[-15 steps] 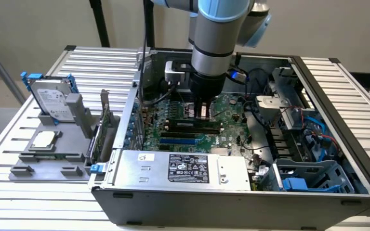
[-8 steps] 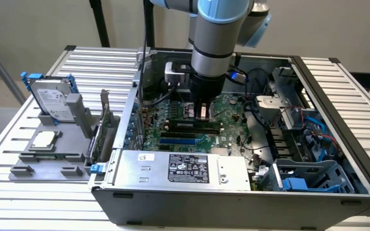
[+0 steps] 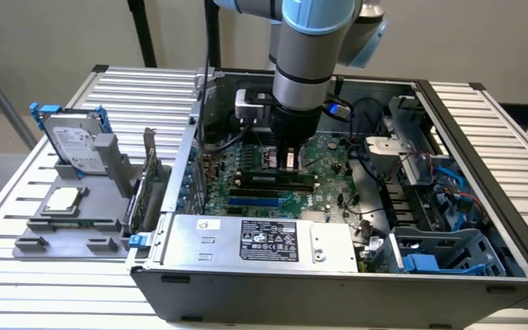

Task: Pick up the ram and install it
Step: 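Insert the ram into the slot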

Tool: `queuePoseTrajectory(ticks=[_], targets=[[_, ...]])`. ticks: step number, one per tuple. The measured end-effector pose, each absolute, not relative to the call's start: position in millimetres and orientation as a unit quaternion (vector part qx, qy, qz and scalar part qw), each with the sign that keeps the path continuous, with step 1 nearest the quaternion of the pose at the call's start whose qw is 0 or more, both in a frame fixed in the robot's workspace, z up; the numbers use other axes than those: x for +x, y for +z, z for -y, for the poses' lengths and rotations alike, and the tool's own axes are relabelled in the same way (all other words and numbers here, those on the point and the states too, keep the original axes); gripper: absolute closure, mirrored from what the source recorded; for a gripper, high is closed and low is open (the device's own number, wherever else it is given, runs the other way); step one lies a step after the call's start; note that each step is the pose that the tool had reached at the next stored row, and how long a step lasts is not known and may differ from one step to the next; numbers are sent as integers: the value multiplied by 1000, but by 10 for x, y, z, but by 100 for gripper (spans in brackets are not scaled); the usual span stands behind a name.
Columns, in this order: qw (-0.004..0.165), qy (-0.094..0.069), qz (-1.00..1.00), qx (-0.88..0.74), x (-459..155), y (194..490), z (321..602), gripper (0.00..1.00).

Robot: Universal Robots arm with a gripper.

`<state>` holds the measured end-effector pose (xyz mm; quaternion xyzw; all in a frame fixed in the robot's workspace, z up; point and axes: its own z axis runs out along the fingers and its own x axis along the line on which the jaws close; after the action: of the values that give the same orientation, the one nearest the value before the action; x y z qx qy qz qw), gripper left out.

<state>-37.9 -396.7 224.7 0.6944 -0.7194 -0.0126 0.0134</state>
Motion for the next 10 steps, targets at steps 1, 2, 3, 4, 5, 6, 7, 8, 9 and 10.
queuePoseTrajectory(ticks=[1, 2, 3, 4, 5, 6, 7, 8, 9, 10], targets=[[13, -13, 719, 695, -379, 2246, 3965, 86], [13, -13, 719, 695, -379, 2246, 3964, 86], [14, -13, 719, 695, -379, 2245, 3962, 86], [14, -13, 718, 696, -379, 2245, 3961, 86], [14, -13, 718, 696, -379, 2244, 3961, 86], [14, -12, 718, 696, -379, 2244, 3961, 86], [14, -12, 717, 697, -379, 2244, 3961, 86], [14, -12, 717, 697, -379, 2244, 3961, 86], [14, -12, 716, 698, -378, 2244, 3961, 86], [14, -12, 716, 698, -378, 2244, 3961, 86]])
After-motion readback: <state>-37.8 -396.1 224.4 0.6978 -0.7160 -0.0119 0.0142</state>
